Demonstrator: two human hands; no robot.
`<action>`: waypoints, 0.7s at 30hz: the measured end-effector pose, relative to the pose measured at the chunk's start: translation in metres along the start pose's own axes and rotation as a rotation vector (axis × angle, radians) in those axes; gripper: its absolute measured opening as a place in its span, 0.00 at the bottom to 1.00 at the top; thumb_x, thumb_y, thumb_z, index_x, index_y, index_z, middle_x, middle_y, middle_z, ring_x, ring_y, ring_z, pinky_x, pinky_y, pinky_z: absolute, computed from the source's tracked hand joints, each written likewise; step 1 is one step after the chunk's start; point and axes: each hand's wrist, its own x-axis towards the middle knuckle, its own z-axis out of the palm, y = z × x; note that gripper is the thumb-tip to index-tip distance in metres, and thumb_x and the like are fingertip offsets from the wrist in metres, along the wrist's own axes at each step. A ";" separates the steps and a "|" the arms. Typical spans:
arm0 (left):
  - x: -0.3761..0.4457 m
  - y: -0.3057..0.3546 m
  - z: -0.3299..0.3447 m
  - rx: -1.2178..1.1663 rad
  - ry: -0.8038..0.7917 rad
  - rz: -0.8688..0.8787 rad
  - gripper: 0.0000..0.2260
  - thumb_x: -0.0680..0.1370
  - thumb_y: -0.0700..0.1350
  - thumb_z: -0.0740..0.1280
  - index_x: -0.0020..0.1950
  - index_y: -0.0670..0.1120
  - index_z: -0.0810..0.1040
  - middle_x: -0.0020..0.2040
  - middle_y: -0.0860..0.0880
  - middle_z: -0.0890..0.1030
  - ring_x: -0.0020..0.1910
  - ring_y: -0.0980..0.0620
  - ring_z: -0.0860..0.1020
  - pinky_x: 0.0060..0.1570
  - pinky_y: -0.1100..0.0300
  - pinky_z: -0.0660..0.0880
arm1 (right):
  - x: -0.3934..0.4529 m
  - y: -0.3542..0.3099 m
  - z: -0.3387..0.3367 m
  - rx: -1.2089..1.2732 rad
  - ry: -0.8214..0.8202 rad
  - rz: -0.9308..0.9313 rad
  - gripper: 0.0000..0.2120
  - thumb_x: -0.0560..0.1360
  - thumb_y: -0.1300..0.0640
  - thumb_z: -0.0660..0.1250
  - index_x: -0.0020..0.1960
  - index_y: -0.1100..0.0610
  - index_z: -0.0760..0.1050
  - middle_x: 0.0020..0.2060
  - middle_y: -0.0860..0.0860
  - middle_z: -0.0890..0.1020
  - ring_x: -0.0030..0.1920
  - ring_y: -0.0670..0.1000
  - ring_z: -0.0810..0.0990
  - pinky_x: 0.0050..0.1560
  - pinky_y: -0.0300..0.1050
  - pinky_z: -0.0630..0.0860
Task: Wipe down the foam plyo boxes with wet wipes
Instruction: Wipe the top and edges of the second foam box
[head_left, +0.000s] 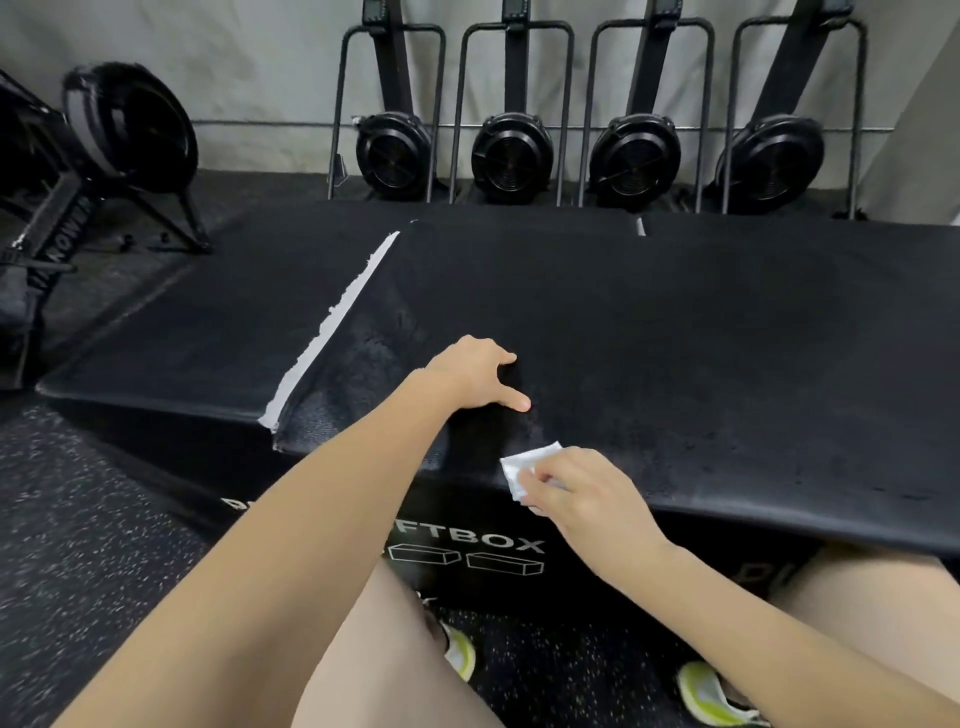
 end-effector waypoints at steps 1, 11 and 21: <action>-0.005 -0.002 0.002 -0.022 0.013 -0.005 0.40 0.70 0.68 0.73 0.78 0.56 0.66 0.75 0.46 0.70 0.75 0.44 0.66 0.69 0.44 0.70 | 0.004 -0.002 0.003 0.002 -0.011 -0.006 0.17 0.61 0.63 0.83 0.48 0.55 0.84 0.41 0.47 0.79 0.45 0.48 0.69 0.42 0.40 0.74; -0.081 0.018 0.071 -0.294 0.506 0.236 0.13 0.79 0.46 0.69 0.63 0.48 0.83 0.60 0.48 0.84 0.65 0.47 0.77 0.67 0.44 0.71 | -0.049 0.054 -0.039 0.056 -0.182 -0.043 0.16 0.79 0.59 0.69 0.66 0.54 0.78 0.62 0.46 0.75 0.58 0.49 0.77 0.48 0.45 0.80; -0.109 0.048 0.144 -0.128 1.018 0.621 0.07 0.79 0.49 0.73 0.55 0.50 0.86 0.53 0.58 0.84 0.49 0.52 0.77 0.50 0.54 0.69 | -0.044 0.047 -0.025 0.119 -0.148 -0.025 0.16 0.72 0.70 0.74 0.56 0.56 0.83 0.57 0.46 0.76 0.52 0.49 0.77 0.49 0.45 0.80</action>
